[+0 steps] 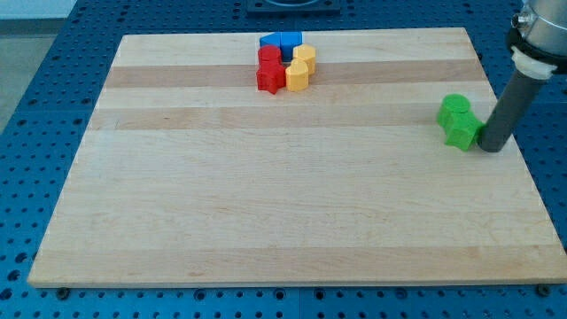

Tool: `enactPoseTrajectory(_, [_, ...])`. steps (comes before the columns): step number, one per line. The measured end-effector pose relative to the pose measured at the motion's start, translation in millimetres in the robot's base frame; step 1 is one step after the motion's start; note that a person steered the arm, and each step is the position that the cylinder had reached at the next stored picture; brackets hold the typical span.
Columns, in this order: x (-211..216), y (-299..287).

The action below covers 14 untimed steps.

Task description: Place the green circle towards the top right side of the yellow hexagon

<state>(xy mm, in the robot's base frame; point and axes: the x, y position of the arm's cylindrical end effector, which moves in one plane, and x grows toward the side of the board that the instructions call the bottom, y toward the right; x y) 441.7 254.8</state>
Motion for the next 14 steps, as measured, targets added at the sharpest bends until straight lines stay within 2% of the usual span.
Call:
enactPoseTrajectory(5, [-93.6,-47.1])
enactPoseTrajectory(10, [-100.6,-158.8])
enactPoseTrajectory(12, [-91.6,-178.5])
enactPoseTrajectory(14, [-112.7,-188.1])
